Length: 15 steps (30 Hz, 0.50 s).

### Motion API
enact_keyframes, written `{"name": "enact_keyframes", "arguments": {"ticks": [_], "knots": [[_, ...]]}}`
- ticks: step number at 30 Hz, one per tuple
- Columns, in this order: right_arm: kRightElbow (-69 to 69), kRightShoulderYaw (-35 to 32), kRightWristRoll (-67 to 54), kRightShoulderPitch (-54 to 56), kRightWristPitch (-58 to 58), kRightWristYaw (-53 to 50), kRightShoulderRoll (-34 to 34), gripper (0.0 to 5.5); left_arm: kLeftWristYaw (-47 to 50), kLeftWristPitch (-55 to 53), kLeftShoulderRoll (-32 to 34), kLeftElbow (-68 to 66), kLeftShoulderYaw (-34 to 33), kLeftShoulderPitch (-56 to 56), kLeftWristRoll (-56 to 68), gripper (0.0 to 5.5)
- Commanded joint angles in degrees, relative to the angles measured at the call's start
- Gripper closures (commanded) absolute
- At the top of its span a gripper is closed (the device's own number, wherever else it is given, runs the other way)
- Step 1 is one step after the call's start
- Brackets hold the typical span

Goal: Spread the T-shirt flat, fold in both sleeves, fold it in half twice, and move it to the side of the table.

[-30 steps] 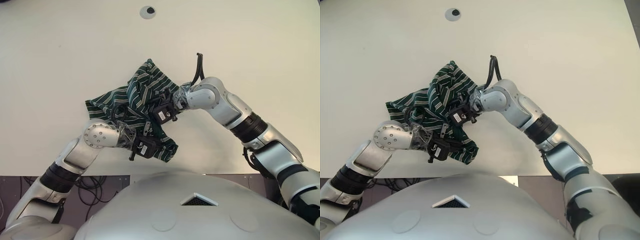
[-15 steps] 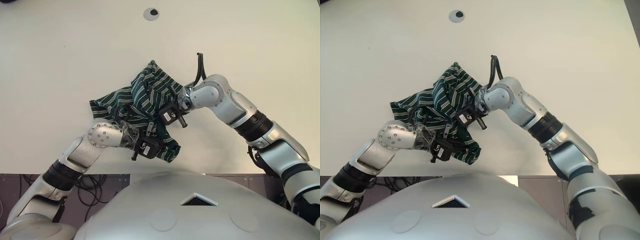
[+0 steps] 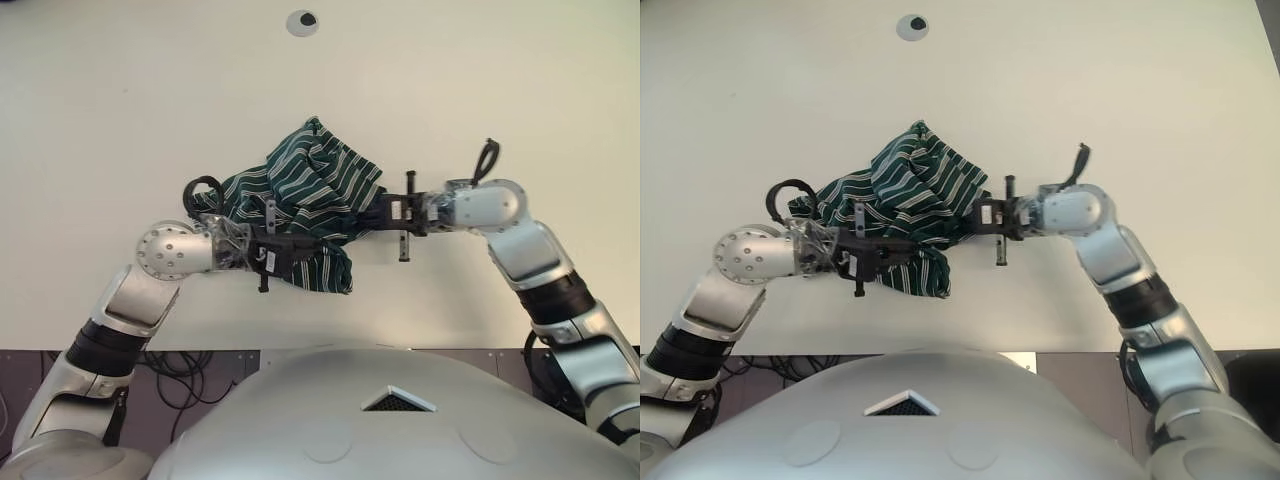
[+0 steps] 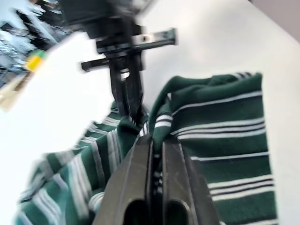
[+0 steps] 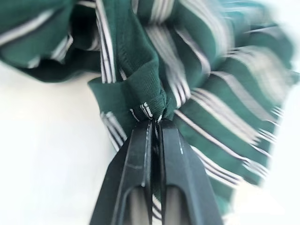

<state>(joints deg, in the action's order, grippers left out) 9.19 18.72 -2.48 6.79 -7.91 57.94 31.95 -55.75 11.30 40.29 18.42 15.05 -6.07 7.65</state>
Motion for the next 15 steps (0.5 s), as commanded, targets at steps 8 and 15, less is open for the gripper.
{"name": "enact_keyframes", "arguments": {"ticks": [8, 15], "knots": [[4.2, -10.0, -12.5, -5.2, -1.5, -9.4, -6.7, 5.48, 2.9, -3.6, -4.1, -0.1, -10.3, 0.1, 15.2, 5.5], [4.6, -11.3, -14.9, -7.7, -0.1, -12.6, -8.9, 5.5, -1.2, -7.5, -2.6, 1.0, -10.4, -1.7, 18.6, 4.68]]}}
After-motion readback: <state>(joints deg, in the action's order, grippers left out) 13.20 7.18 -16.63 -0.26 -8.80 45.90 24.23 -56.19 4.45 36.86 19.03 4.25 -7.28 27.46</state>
